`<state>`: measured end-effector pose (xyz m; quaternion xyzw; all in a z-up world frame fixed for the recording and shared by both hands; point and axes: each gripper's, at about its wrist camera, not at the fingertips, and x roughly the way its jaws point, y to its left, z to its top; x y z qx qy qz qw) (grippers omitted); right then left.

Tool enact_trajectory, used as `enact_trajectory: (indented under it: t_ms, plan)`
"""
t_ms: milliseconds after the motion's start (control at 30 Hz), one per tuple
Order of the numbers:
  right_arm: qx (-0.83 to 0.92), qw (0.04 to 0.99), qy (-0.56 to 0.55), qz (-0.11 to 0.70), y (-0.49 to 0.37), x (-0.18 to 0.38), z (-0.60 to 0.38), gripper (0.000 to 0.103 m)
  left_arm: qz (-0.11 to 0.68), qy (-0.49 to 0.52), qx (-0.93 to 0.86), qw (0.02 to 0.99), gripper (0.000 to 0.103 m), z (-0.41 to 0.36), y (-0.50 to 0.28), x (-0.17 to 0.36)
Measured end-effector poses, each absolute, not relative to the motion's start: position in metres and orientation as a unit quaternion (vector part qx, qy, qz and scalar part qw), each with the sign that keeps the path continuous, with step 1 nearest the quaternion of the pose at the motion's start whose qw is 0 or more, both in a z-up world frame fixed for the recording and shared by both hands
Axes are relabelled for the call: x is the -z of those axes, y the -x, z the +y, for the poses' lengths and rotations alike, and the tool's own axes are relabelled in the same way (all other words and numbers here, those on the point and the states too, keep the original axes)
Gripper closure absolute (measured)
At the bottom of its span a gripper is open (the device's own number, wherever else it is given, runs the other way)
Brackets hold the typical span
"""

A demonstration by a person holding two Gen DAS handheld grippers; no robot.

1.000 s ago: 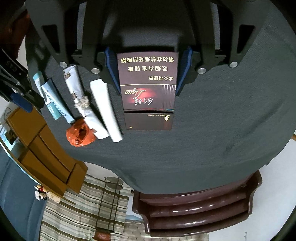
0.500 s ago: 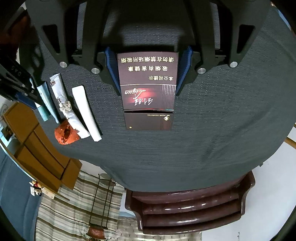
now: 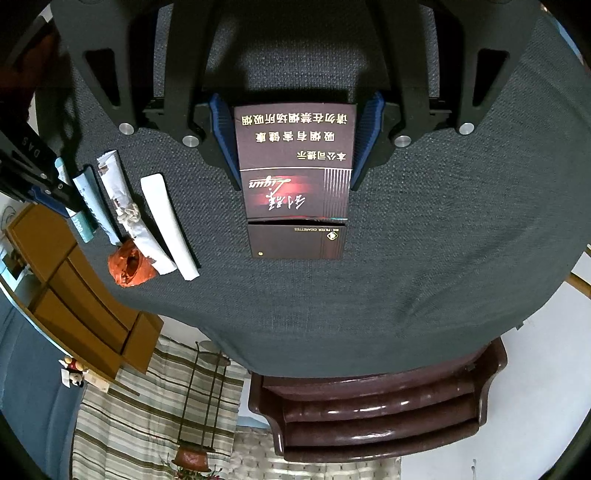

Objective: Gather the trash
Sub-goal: 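Grasp the blue-and-white tube with the right tool, then carry the cigarette box and blue-and-white tube over the black bin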

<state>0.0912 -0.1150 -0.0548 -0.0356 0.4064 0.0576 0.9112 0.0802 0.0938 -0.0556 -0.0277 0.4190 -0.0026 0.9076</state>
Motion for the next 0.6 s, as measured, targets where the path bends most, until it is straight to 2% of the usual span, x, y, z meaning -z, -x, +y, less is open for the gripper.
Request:
enact_trajectory:
  t_ms: [600]
  plan:
    - [-0.038,0.926,0.006,0.375,-0.068,0.043,-0.139,0.085,0.379,0.017,0.032,0.925,0.049,0.06,-0.061,0.032]
